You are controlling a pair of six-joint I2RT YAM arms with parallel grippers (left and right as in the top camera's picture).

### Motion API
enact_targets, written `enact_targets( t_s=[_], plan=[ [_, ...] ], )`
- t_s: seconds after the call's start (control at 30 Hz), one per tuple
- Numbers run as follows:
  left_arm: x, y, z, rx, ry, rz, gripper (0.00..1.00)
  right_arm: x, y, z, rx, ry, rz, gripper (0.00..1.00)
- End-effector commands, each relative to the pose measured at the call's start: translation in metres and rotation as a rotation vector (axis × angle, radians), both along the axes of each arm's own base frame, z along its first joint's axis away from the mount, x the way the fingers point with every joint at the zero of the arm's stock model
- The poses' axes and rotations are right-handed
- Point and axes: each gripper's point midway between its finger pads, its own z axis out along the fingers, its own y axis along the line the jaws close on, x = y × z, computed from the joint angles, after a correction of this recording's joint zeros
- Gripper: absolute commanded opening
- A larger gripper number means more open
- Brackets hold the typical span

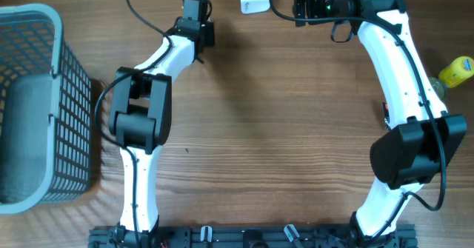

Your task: Scan the item barcode

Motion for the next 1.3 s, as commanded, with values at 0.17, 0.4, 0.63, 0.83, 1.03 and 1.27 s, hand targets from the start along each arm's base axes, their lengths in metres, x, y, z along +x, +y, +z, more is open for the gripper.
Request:
enact_targets(
  t_s=[0.17,0.4,0.63,0.83,1.03,1.27],
  plan=[
    [-0.145,-0.022,0.023,-0.060,0.507,0.086,0.12,-0.001,0.006,-0.012,0.007,0.033,0.015,1.00],
    [-0.224,-0.062,0.027,0.024,0.723,0.010,0.21,-0.007,0.005,-0.017,0.001,0.064,0.014,1.00],
    [-0.228,-0.094,0.048,0.104,0.596,-0.083,1.00,-0.006,-0.025,-0.020,-0.050,0.077,-0.061,1.00],
    [-0.216,-0.077,0.106,0.024,0.477,-0.047,1.00,-0.006,-0.038,-0.021,0.007,0.096,-0.066,1.00],
    [-0.200,-0.010,0.212,-0.069,0.159,0.238,1.00,-0.023,-0.001,-0.018,0.031,0.064,0.332,1.00],
    [-0.227,0.058,0.344,-0.193,-0.247,0.383,1.00,-0.119,0.063,-0.029,0.246,0.181,0.927,1.00]
  ],
)
